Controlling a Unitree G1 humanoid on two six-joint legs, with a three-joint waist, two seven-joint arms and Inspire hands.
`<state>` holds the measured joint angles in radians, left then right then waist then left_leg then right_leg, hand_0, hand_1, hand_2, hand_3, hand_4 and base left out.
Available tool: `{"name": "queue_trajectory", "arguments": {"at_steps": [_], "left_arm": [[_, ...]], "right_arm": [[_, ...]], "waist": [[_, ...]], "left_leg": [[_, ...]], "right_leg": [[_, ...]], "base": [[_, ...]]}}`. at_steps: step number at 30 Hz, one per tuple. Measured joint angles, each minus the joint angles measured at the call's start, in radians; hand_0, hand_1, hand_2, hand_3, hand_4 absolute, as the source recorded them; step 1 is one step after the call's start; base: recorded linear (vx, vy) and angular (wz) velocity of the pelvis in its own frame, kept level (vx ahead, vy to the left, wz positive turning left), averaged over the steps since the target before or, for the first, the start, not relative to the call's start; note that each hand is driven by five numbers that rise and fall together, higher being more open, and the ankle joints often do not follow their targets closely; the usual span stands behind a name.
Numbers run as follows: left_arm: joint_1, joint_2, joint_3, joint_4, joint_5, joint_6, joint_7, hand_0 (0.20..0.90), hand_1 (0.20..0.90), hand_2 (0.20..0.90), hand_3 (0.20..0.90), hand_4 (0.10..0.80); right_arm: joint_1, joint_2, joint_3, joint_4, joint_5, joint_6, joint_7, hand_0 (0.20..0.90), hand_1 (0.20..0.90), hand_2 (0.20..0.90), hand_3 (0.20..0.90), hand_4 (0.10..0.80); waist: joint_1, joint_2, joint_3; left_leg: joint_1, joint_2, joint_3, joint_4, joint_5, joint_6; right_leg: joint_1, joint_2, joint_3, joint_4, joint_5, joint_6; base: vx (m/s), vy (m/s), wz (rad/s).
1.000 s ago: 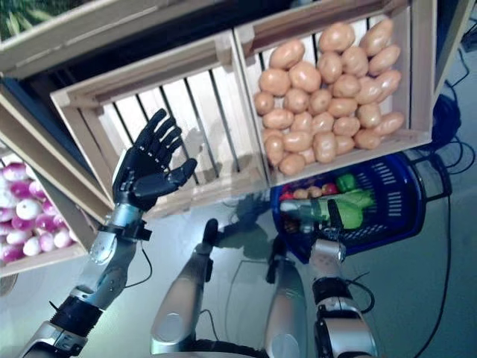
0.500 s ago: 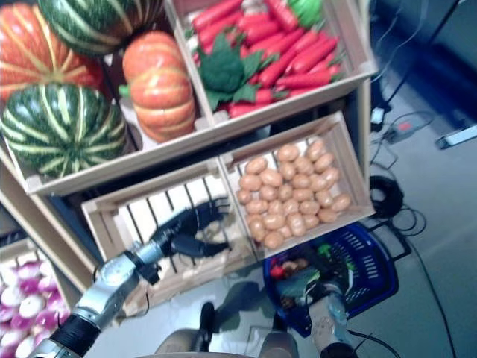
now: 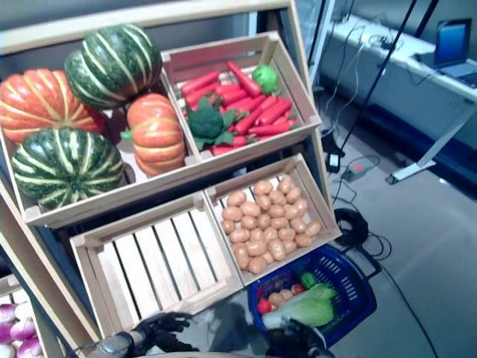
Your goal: Put vegetables into the basket
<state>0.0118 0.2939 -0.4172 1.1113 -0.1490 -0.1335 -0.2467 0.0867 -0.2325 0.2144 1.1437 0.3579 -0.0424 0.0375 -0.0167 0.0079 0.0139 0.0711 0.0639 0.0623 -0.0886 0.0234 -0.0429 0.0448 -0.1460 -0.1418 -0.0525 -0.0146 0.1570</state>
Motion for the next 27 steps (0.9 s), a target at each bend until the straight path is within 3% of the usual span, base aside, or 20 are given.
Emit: {"name": "queue_trajectory", "arguments": {"at_steps": [7,27], "left_arm": [[0.024,-0.043,0.051,0.062,0.009,0.02,0.096,0.9,0.9,0.9,0.9,0.8],[0.024,-0.044,0.053,0.065,0.009,0.02,0.101,0.9,0.9,0.9,0.9,0.8]], "right_arm": [[-0.001,0.001,-0.005,0.01,-0.008,0.006,-0.002,0.9,0.9,0.9,0.9,0.8],[-0.001,0.002,-0.004,0.011,-0.008,0.007,-0.002,0.9,0.9,0.9,0.9,0.8]], "waist": [[0.003,0.004,-0.007],[0.003,0.004,-0.006]], "left_leg": [[0.008,0.008,0.003,0.0,0.0,0.001],[0.012,0.006,0.003,0.0,0.0,-0.001]], "right_leg": [[0.002,0.007,0.003,0.0,0.007,-0.005],[0.018,0.007,0.002,-0.017,0.015,0.001]], "base": [[0.005,-0.005,-0.02],[0.001,-0.001,0.0]]}}
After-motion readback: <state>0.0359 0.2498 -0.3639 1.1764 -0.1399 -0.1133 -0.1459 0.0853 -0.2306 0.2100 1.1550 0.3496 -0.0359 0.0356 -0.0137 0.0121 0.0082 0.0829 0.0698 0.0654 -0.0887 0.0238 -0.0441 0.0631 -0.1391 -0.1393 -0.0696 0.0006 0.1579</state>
